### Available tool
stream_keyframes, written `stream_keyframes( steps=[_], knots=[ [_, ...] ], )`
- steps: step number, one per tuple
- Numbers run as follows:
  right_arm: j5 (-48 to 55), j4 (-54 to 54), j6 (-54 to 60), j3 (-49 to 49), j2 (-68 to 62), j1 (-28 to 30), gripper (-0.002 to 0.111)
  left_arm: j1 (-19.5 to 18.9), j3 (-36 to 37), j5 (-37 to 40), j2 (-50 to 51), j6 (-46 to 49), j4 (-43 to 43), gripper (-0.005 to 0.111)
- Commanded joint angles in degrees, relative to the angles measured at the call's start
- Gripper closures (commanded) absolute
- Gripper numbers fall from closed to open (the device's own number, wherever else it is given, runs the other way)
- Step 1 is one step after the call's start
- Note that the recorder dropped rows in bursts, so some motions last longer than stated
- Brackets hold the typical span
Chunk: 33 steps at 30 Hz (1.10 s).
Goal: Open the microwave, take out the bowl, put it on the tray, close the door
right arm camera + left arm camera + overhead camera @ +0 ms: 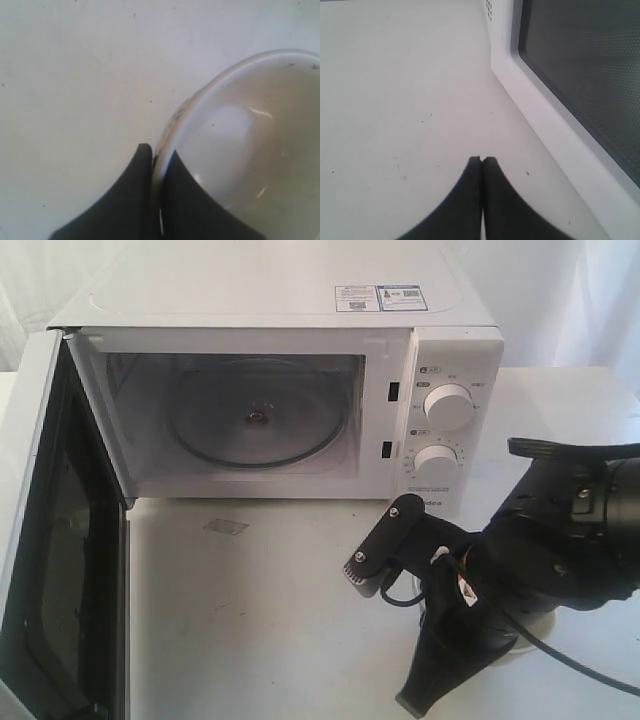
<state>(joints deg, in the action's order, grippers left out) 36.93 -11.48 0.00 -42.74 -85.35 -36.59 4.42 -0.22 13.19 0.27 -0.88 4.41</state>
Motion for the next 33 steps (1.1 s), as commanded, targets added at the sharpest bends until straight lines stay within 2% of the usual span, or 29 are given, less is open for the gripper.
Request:
stream_keyframes(
  steps=[1, 9, 12, 16, 18, 24, 33],
  knots=[
    [-2.36, 0.59, -0.32, 1.26, -0.24, 0.60, 0.108, 0.05, 0.22, 0.12, -0.27, -0.33, 0.27, 0.107],
    [-0.75, 3.59, 0.00, 1.54, -0.24, 0.60, 0.107, 0.05, 0.22, 0.12, -0.27, -0.33, 0.27, 0.107],
    [-0.91, 4.00, 0.00, 1.54, -0.24, 0.60, 0.096, 0.05, 0.22, 0.12, -0.27, -0.33, 0.27, 0.107],
    [-1.01, 4.00, 0.00, 1.54, -0.24, 0.60, 0.076, 0.05, 0.22, 0.12, -0.27, -0.33, 0.27, 0.107],
    [-1.01, 4.00, 0.00, 1.54, -0.24, 0.60, 0.071, 0.05, 0.22, 0.12, -0.27, -0.33, 0.27, 0.107],
    [-1.54, 4.00, 0.00, 1.54, -0.24, 0.60, 0.070, 0.05, 0.22, 0.12, -0.27, -0.33, 0.27, 0.107],
    [4.15, 3.89, 0.00, -3.52, 4.42, 0.60, 0.070, 0.05, 0.22, 0.12, -0.27, -0.33, 0.27, 0.107]
  ],
)
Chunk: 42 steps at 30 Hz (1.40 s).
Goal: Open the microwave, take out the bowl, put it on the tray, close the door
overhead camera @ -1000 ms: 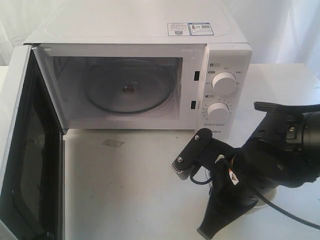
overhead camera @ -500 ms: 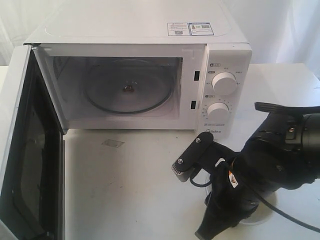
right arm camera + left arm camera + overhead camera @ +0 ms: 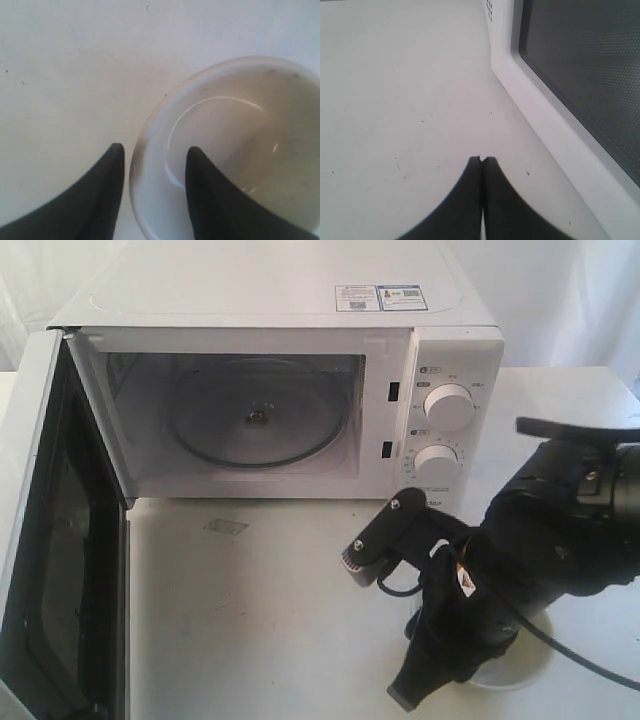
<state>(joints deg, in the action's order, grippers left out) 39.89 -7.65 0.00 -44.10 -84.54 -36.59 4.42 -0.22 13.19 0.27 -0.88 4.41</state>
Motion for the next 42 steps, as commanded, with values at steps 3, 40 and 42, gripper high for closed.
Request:
stream_keyframes(
  steps=[3, 40, 42],
  knots=[
    [0.04, 0.29, 0.00, -2.40, 6.70, 0.60, 0.070, 0.05, 0.22, 0.12, -0.27, -0.33, 0.27, 0.107],
    [-18.24, 7.65, 1.28, 1.68, 15.13, 0.60, 0.084, 0.28, -31.26, 26.98, 15.60, -5.81, 7.09, 0.107],
    [-17.78, 7.65, 1.28, 1.68, 15.70, 0.60, 0.084, 0.28, -33.42, 32.66, 19.06, -3.91, 7.09, 0.107]
  ],
)
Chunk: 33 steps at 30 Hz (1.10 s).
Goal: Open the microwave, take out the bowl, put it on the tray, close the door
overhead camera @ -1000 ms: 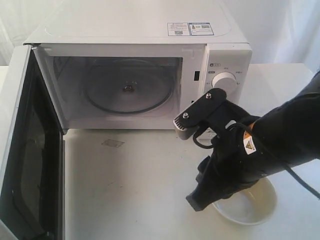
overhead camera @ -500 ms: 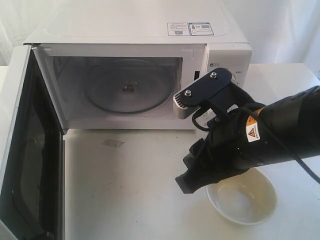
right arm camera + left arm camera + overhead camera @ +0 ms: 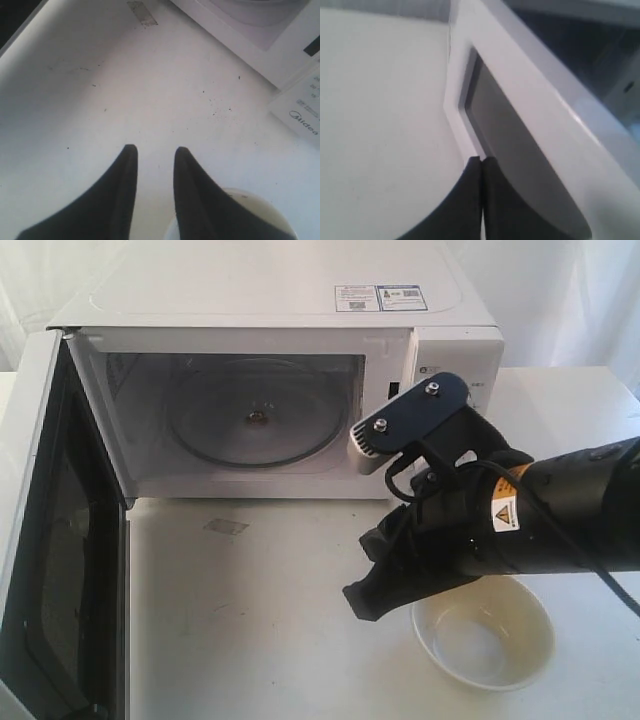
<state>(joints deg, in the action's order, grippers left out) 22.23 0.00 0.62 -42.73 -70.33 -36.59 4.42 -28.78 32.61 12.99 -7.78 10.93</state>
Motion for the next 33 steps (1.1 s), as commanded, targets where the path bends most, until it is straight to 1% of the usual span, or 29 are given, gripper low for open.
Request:
stream_keyframes(
  steps=[1, 5, 10, 13, 15, 19, 24, 27, 28, 33],
  knots=[
    [-0.12, 0.00, 0.67, 0.31, 1.65, 0.60, 0.084, 0.28, -5.43, 15.12, 7.84, 3.83, 0.57, 0.107],
    [0.00, 0.00, 0.67, 0.31, 2.26, 0.60, 0.084, 0.28, -5.74, 15.23, 10.49, 3.72, 0.57, 0.107],
    [-0.49, 0.00, 0.67, 0.31, 2.30, 0.60, 0.084, 0.28, -5.74, 13.30, 10.46, 3.80, 1.09, 0.107],
    [-0.62, 0.00, 0.67, 0.31, 2.30, 0.60, 0.084, 0.28, -5.74, 9.15, 10.46, 5.48, 1.41, 0.107],
    [-1.73, 0.00, 0.67, 0.31, 2.30, 0.60, 0.084, 0.28, -5.74, 7.30, 11.58, 9.31, 2.51, 0.107],
    [-3.32, 0.31, 0.67, -0.59, 3.99, 0.60, 0.084, 0.28, -5.74, 5.94, 16.26, 23.28, 9.04, 0.107],
    [-1.94, 2.14, 0.67, -2.11, 10.61, 0.35, 0.084, 0.28, -5.74, 1.63, 23.36, 31.40, 17.07, 0.107],
    [-1.69, 3.09, 0.67, -2.11, 15.10, -0.94, 0.084, 0.28, -6.28, -0.18, 27.23, 38.81, 23.52, 0.107],
    [-1.37, 3.20, 0.67, -2.11, 16.62, -1.72, 0.084, 0.28, -6.55, -0.23, 28.57, 43.34, 26.22, 0.107],
    [-0.58, 3.20, 0.67, -2.11, 23.24, -6.59, 0.085, 0.28, -6.95, -2.34, 34.34, 60.15, 42.85, 0.107]
  ],
)
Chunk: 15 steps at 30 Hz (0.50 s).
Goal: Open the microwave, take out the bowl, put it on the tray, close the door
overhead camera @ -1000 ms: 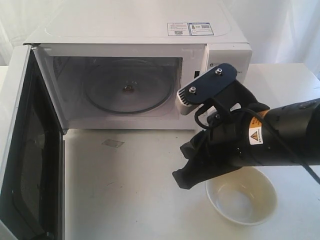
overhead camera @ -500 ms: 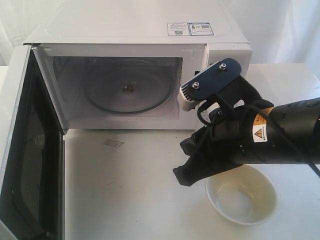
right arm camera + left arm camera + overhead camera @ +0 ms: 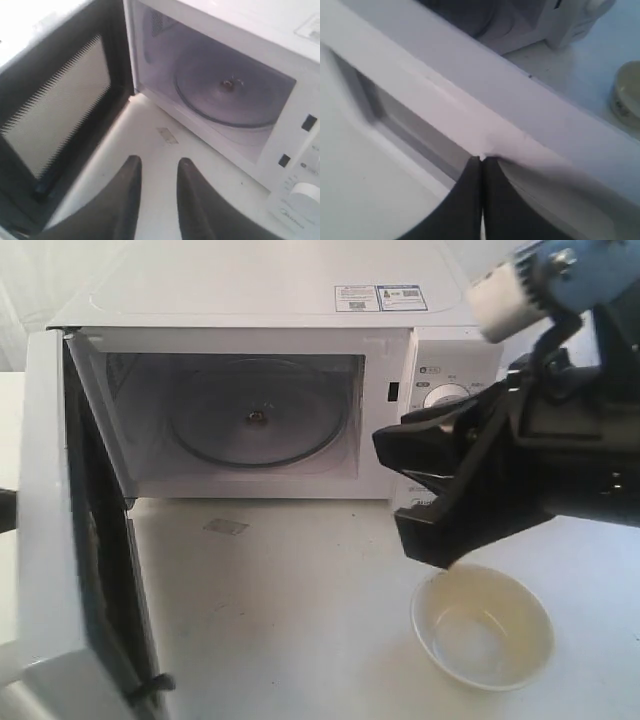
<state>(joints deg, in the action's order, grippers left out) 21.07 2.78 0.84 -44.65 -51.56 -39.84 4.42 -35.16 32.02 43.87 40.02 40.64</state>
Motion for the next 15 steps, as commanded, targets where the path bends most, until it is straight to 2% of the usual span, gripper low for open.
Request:
stream_keyframes(
  steps=[1, 8, 11, 15],
  knots=[
    [0.58, 0.55, 0.45, -0.20, 5.69, -4.46, 0.086, 0.28, -0.58, -2.24, 4.67, 16.06, 16.03, 0.107],
    [-0.17, 0.55, 2.10, 0.06, 9.31, -10.06, 0.103, 0.28, -2.10, -4.49, 12.58, 35.53, 35.05, 0.107],
    [-1.00, 0.65, 2.10, 1.18, 8.20, -11.56, 0.108, 0.28, -3.99, -4.49, 15.49, 39.44, 39.27, 0.107],
    [-4.57, 1.30, 1.88, 3.20, 6.21, -13.09, 0.108, 0.38, -6.20, -3.05, 19.20, 43.73, 42.81, 0.107]
  ],
)
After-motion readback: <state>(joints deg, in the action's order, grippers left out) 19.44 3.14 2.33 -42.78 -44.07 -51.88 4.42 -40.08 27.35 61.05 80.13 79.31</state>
